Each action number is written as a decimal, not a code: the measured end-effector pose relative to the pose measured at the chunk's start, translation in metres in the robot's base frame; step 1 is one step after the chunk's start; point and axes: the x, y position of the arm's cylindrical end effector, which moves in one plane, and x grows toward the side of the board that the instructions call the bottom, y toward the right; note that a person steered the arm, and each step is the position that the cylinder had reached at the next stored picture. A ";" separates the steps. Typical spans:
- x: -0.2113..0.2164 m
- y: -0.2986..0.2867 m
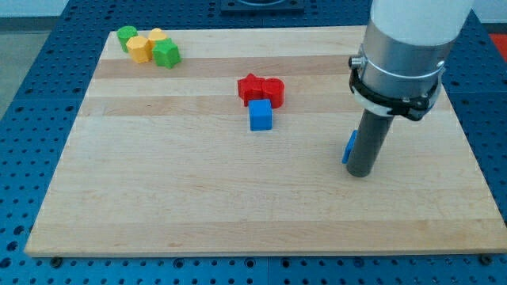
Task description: Place the blue triangle at the bottom of the blue cube
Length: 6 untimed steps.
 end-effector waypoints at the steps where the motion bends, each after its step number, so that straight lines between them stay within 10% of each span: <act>1: -0.010 0.014; 6: -0.035 -0.004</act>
